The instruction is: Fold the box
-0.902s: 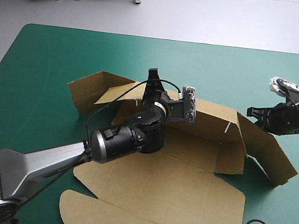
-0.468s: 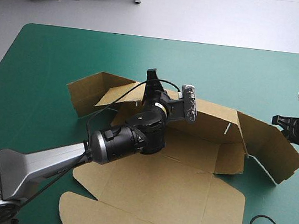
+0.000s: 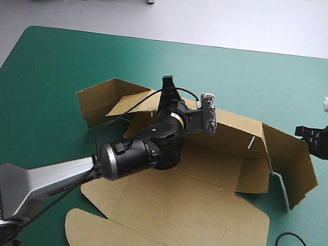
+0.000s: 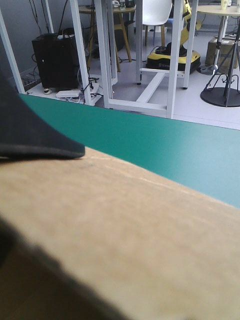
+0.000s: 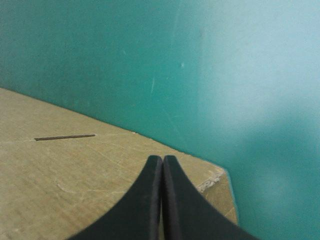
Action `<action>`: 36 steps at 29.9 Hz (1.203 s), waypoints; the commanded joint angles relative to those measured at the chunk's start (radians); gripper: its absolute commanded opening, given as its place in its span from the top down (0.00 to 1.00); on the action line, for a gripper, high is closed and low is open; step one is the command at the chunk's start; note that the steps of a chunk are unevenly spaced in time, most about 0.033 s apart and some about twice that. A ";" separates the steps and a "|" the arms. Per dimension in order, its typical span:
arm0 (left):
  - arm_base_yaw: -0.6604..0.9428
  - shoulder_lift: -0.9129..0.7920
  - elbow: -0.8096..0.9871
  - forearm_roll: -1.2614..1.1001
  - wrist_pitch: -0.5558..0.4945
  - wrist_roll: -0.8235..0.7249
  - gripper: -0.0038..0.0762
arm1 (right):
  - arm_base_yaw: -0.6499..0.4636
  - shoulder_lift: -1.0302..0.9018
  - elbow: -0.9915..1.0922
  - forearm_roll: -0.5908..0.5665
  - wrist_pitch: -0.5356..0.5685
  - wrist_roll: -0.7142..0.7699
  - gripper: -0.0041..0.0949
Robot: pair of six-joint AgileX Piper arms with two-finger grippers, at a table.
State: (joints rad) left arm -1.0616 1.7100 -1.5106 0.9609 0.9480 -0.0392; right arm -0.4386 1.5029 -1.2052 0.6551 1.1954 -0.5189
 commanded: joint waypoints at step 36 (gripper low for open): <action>-0.002 -0.052 -0.029 -0.044 -0.029 0.025 0.96 | 0.129 -0.214 0.183 0.213 0.030 -0.009 0.98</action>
State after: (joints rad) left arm -1.0600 1.7040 -1.5106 0.9113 0.9459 0.0075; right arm -0.3103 1.3157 -1.0025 0.8093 1.2032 -0.5150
